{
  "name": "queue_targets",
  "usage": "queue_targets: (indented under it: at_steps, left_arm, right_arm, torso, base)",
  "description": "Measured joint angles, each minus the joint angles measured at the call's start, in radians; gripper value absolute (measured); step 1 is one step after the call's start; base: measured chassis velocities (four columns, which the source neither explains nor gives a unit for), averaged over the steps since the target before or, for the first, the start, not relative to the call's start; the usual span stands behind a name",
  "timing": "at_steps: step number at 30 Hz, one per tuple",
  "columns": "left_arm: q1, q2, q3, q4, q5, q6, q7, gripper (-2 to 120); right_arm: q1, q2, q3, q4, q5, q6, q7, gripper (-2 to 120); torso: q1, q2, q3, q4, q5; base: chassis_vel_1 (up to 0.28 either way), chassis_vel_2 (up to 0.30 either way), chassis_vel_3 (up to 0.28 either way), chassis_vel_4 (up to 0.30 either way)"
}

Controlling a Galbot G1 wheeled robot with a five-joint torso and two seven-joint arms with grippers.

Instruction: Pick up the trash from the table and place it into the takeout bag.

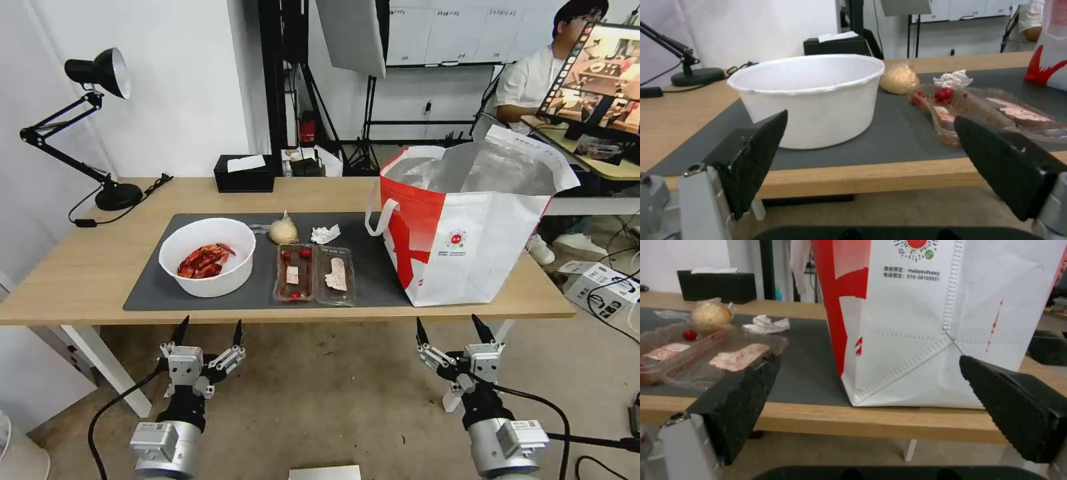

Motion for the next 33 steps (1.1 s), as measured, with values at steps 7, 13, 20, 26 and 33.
queue_targets:
  at_steps: [7,13,20,26,33]
  left_arm:
    - [0.0,0.0,0.0,0.0,0.0,0.0,0.0,100]
    - [-0.02,0.015,0.001,-0.001,-0.033,0.033,-0.02,100]
    - [-0.105,0.074,0.01,-0.007,-0.152,0.144,-0.097,100]
    - [-0.219,0.156,0.023,-0.017,-0.324,0.302,-0.207,100]
    - [-0.272,0.228,0.038,0.006,-0.35,0.254,-0.259,100]
  right_arm:
    - [0.0,0.0,0.0,0.0,0.0,0.0,0.0,100]
    - [0.015,-0.028,0.007,0.0,0.034,-0.03,0.002,100]
    - [0.071,-0.126,0.033,0.001,0.15,-0.123,0.008,100]
    - [0.151,-0.252,0.072,-0.001,0.322,-0.257,0.019,100]
    - [0.226,-0.372,0.108,-0.002,0.485,-0.384,0.028,100]
  torso:
    - [0.0,0.0,0.0,0.0,0.0]
    - [0.0,0.0,0.0,0.0,0.0]
    - [0.0,0.0,0.0,0.0,-0.0002]
    - [0.0,0.0,0.0,0.0,0.0]
    - [0.0,0.0,0.0,0.0001,0.0]
  base:
    - [0.0,0.0,0.0,0.0]
    - [0.0,0.0,0.0,0.0]
    - [0.0,0.0,0.0,0.0]
    - [0.0,0.0,0.0,0.0]
    - [0.0,0.0,0.0,0.0]
